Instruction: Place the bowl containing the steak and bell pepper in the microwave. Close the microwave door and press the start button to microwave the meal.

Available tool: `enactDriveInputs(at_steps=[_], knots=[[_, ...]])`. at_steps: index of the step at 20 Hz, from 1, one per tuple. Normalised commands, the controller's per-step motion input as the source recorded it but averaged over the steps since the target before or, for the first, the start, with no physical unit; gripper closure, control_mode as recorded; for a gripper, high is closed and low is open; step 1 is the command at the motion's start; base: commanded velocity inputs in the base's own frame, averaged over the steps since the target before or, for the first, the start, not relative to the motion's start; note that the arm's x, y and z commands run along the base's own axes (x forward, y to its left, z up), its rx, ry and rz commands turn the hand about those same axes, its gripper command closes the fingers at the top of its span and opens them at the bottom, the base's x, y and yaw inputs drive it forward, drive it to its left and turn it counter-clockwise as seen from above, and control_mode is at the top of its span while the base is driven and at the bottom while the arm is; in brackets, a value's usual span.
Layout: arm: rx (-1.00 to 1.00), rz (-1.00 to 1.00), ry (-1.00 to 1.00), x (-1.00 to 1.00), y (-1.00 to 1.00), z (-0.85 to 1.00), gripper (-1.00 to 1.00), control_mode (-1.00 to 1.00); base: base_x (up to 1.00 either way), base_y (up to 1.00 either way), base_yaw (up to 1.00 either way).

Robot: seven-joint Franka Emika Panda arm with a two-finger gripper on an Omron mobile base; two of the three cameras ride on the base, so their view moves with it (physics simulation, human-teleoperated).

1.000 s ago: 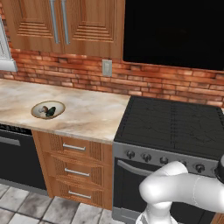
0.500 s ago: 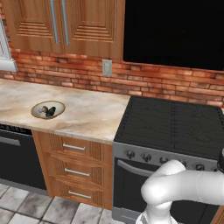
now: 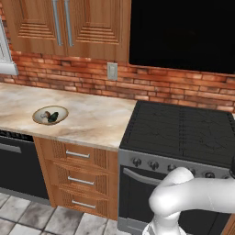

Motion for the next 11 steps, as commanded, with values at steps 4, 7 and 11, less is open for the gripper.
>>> enactDriveInputs(at_steps=[4, 7, 11], knots=[[0.0, 0.0, 0.0, 0.43, 0.0, -0.01, 1.0, -1.0, 0.0, 0.0, 0.0], [0.0, -0.02, -0.01, 0.41, 0.0, -0.14, 1.0, -1.0, 0.0, 0.0, 0.0], [0.0, -0.13, 0.0, 0.47, 0.1, -0.07, 1.0, -1.0, 0.0, 0.0, 0.0]])
